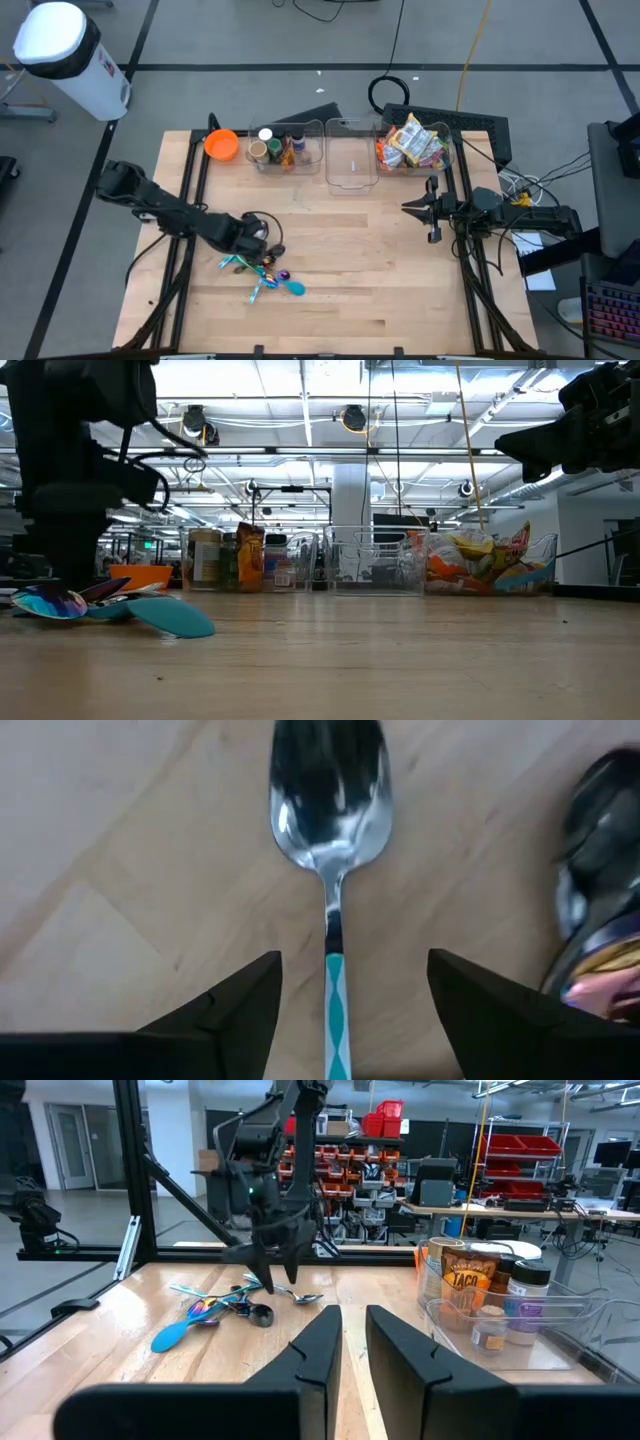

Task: Pick & Place Food Item
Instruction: Put the right blue pattern spoon into the center transparent bin

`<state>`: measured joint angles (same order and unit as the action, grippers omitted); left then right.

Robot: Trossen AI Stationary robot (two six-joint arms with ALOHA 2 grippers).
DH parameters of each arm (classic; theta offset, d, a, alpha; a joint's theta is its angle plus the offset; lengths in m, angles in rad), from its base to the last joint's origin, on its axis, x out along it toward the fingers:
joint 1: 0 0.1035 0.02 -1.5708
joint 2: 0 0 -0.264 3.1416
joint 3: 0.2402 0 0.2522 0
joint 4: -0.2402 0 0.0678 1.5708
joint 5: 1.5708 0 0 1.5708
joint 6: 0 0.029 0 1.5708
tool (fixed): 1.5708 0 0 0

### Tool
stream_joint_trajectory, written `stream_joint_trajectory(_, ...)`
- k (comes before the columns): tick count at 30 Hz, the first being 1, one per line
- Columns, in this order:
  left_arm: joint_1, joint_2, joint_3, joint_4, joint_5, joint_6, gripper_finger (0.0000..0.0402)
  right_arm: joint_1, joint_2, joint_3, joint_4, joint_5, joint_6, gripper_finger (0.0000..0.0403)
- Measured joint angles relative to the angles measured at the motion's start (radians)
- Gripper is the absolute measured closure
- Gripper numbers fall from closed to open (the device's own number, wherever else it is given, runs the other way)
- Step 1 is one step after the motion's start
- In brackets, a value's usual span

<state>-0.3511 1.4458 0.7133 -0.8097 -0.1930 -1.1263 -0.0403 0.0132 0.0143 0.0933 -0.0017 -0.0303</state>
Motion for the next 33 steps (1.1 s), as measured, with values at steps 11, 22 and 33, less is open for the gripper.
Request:
stream_joint_trajectory(11, 0.000, 0.077, 0.006, 0.011, 0.028, 0.060, 0.0225, 0.000, 0.000, 0.000, 0.000, 0.000, 0.000, 0.0360)
stream_joint_trajectory(22, 0.024, 0.078, 0.003, 0.079, 0.052, 0.169, 0.0374, 0.000, 0.000, 0.000, 0.000, 0.000, 0.000, 0.0360)
stream_joint_trajectory(33, 0.038, 0.061, -0.001, 0.073, -0.024, 0.208, 0.0385, 0.000, 0.000, 0.000, 0.000, 0.000, 0.000, 0.0360)
